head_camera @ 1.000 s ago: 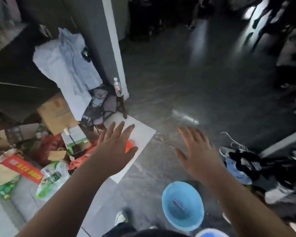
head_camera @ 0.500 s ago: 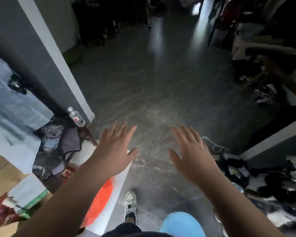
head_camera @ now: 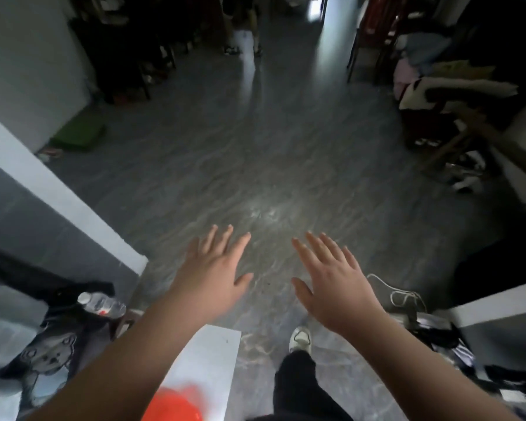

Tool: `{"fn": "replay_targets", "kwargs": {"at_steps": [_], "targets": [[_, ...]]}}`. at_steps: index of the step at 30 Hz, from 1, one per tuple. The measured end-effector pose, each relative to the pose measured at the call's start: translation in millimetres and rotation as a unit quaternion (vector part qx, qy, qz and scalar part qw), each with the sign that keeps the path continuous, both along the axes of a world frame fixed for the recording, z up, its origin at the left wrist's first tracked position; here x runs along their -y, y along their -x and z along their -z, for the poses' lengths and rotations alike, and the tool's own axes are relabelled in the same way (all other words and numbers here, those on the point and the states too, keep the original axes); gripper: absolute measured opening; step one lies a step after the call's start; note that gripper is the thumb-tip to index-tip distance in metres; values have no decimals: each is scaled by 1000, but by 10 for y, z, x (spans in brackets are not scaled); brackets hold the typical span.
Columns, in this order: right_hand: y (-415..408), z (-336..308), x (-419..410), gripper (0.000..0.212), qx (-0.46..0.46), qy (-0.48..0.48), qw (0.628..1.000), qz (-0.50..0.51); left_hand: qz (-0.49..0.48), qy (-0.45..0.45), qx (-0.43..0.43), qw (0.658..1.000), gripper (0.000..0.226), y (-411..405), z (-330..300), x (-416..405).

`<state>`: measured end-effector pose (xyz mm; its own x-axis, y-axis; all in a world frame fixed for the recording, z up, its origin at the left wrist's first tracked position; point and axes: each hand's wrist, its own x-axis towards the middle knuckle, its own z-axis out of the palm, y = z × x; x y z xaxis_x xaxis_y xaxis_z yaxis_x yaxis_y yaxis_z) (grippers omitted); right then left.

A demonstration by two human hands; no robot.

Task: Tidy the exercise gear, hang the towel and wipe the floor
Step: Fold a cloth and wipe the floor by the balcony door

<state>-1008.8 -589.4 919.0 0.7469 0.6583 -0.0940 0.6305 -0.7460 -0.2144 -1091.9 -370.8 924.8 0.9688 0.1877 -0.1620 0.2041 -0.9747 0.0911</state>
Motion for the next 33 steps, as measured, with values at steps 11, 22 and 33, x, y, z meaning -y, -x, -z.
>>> {"fn": "replay_targets", "kwargs": {"at_steps": [11,22,33], "targets": [[-2859,-73,-1228,72,32,8,999,-43,-62,9,11,998,73,-2590,58,-1121],[-4730,71,-3547,69,23,10,990,-139,-189,5,15,982,72,-4074,244,-3259],[-6417,-179,-6486,70,20,-15,988,-152,-202,-8,12,979,76,-5826,-53,-6049]]}}
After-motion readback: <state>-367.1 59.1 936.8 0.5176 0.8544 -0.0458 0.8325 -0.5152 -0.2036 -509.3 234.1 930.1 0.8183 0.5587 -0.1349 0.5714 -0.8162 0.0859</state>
